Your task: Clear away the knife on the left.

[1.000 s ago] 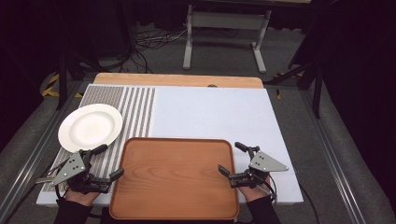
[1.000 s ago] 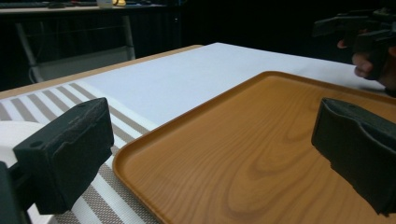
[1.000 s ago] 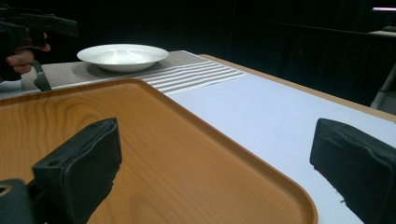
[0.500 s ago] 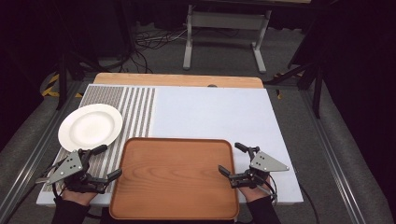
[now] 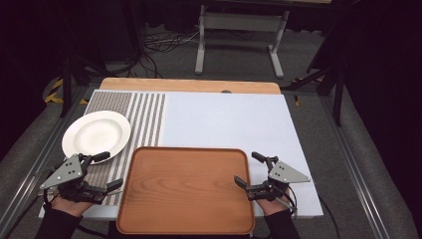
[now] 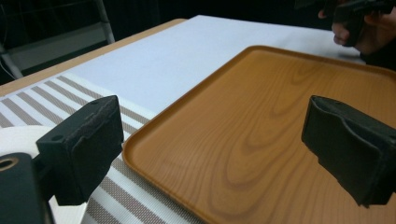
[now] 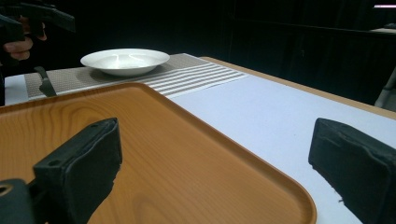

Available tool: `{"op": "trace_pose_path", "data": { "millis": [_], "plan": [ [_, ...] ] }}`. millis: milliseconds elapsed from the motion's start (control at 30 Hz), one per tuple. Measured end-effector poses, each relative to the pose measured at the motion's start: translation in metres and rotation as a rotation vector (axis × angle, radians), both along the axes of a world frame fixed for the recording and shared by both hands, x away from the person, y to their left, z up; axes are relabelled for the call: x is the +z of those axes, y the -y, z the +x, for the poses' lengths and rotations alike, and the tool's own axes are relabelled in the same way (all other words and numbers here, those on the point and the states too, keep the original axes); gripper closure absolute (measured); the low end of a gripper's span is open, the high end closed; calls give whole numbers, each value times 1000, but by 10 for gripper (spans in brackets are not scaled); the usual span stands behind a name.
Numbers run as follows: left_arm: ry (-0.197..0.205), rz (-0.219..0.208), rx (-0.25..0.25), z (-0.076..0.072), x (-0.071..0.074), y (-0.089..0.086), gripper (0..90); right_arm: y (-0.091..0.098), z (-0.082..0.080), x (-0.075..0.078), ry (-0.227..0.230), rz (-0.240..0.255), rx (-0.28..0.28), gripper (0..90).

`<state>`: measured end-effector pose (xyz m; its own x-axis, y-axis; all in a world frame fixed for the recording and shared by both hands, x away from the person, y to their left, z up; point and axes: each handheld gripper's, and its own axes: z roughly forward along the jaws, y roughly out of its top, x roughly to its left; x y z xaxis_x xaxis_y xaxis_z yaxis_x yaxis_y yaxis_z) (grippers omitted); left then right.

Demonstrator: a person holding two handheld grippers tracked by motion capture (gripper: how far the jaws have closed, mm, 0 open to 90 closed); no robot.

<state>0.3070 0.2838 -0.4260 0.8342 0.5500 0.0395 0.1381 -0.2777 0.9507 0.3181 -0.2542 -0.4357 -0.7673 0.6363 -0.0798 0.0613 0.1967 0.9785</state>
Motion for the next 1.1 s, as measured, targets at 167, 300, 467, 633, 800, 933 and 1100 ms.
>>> {"op": "trace_pose_path", "data": {
  "millis": [167,300,467,633,800,933,1100],
  "plan": [
    [-25,74,-23,2,8,-6,83,0,0,0,-1,0,3,33],
    [-39,141,-49,3,16,-9,92,0,0,0,-1,0,9,33],
    [-60,217,-62,4,23,-13,103,0,0,0,-3,1,12,33],
    [-74,316,-81,5,26,-20,119,1,-2,1,5,1,13,37],
    [-96,363,-91,6,29,-28,131,2,-2,1,1,2,12,37],
    [-103,397,-103,7,30,-33,147,2,-2,1,2,1,12,41],
    [-123,447,-117,10,31,-39,158,2,-1,0,-4,-2,14,41]
  ]
}}
